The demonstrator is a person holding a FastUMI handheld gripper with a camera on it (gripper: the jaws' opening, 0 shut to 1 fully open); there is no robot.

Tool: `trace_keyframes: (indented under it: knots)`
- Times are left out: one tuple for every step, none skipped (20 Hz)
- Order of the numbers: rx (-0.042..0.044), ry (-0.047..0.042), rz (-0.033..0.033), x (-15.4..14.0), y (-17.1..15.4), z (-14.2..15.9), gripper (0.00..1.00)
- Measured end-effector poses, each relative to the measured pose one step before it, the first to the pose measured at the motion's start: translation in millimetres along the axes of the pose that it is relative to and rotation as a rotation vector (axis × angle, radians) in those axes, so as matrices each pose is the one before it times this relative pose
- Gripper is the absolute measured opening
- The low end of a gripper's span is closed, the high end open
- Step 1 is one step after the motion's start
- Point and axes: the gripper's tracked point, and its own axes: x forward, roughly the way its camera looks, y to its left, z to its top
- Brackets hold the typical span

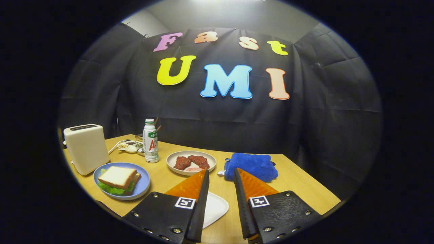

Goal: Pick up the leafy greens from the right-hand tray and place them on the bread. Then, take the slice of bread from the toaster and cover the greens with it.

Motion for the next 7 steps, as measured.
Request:
trace_keyframes:
  knots:
    - [0.00298,0.00332,-0.01101,-0.79,-13.89,-1.7,0.44]
    - [-0.00757,-0.00291,-0.00693,-0.64,-11.8,-0.82,0.44]
    - [-0.01463,-0.00459,-0.00701,-0.33,-13.63,-1.29,0.44]
    - [-0.00951,-0.00667,-0.00121,-0.6,-10.19,-0.98,0.44]
    - [-0.00525,-0.00492,0.00142,-0.58,-10.36,-2.82,0.44]
    - [-0.00298,0.00149,-0.00122,-1.62,-8.61,-2.2,0.44]
    - [-0.01002,0.00228,-0.00297,-1.67,-9.68,-4.09,0.44]
